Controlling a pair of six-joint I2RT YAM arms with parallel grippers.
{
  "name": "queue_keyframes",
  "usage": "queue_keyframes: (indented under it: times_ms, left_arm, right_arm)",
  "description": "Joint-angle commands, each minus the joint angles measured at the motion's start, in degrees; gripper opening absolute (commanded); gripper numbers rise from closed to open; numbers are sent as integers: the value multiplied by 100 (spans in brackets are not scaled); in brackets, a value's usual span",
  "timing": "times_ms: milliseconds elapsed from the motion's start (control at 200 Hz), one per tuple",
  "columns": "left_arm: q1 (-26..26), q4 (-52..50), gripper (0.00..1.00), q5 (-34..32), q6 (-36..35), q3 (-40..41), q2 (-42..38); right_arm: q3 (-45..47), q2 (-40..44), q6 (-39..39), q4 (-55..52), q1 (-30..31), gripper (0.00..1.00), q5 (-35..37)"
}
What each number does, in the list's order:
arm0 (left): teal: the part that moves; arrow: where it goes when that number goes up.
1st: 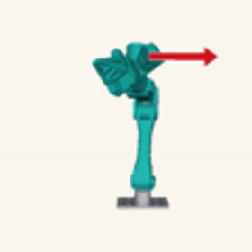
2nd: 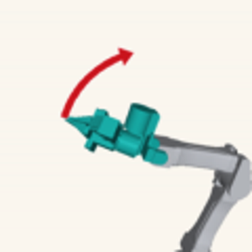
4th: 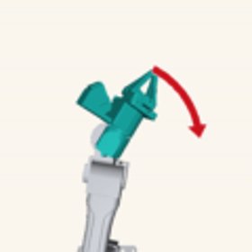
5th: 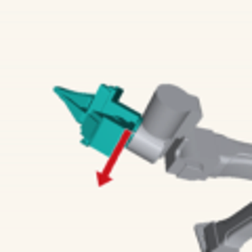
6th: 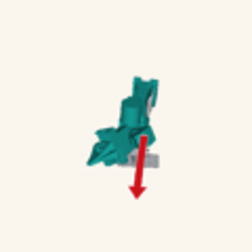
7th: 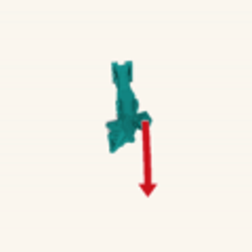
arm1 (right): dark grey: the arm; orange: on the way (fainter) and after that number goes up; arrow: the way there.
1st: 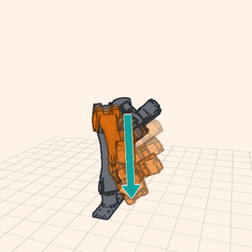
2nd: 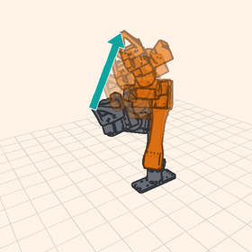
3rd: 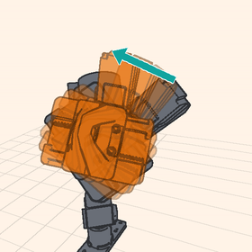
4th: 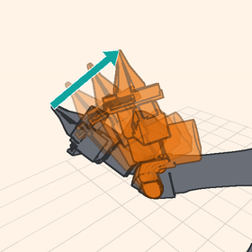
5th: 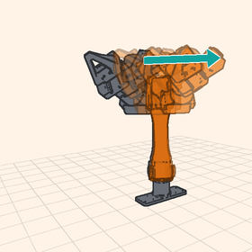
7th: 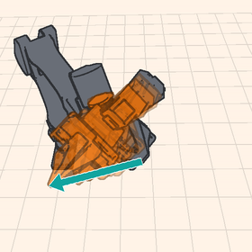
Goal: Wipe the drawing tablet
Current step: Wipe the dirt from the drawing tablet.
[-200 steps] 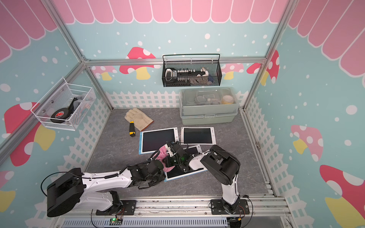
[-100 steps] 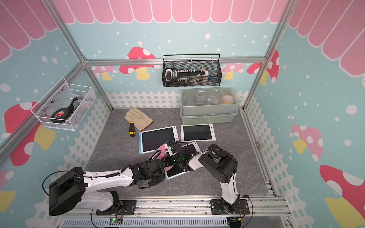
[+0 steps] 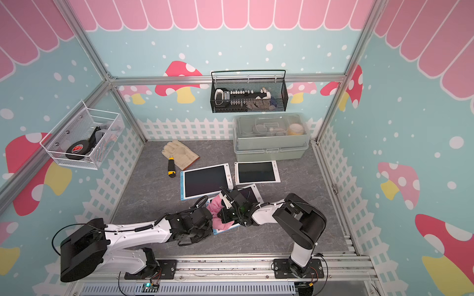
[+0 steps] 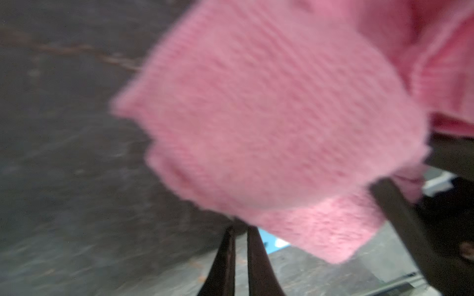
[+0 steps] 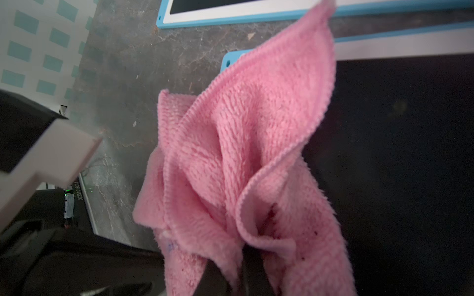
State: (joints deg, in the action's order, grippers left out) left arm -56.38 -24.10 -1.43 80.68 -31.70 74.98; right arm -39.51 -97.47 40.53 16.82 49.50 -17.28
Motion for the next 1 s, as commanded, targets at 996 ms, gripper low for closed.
queue_keyframes:
  times_ms: [996]
  left_arm:
    - [1832,-633,16,925,-1914,-2449,2199]
  right_arm:
    - [-8,1516,-25,-2254,333,0,3590]
